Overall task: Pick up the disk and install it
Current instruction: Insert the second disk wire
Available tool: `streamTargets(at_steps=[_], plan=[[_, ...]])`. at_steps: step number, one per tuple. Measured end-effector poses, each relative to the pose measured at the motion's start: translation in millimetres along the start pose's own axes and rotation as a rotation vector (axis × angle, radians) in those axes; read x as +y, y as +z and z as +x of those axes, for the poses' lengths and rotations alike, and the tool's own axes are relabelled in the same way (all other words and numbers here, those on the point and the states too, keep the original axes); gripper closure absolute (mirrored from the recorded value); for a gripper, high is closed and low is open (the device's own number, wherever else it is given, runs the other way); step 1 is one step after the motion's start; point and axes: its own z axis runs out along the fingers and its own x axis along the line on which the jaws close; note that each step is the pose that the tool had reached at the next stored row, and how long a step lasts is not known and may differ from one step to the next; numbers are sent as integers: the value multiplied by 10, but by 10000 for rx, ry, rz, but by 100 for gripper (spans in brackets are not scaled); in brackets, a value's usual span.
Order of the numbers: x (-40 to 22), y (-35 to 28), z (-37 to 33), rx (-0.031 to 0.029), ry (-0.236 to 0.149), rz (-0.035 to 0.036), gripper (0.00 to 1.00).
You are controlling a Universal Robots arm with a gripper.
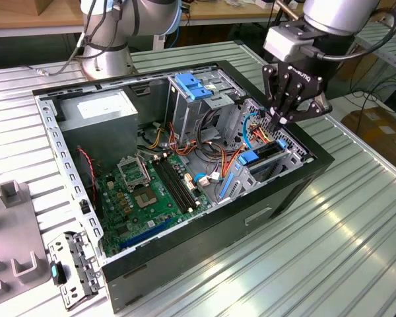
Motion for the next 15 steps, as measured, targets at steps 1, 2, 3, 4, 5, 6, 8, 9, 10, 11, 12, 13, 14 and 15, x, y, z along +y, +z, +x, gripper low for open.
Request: streamTargets(at_steps=[1,2,3,4,5,6,8,9,10,11,12,13,14,15], plan=[[0,-10,0,0,0,-3,89],[0,-10,0,-4,0,-4,89],[0,-12,1,-5,0,-7,89],[0,-15,1,-2,0,-9,89],[0,-17,0,-2,0,-11,89],[0,-19,1,-2,0,-13,89],[-1,-21,-56,125,-4,-13,89],[0,-25,-127,356,-6,-12,89],[0,-25,-184,504,-9,-11,89],[1,-27,-226,586,-10,-11,89],[0,-30,-289,704,-12,-10,89],[0,-31,-336,789,-14,-10,89],[-1,-32,-363,824,-15,-10,89],[-1,-33,-395,850,-16,-12,89]])
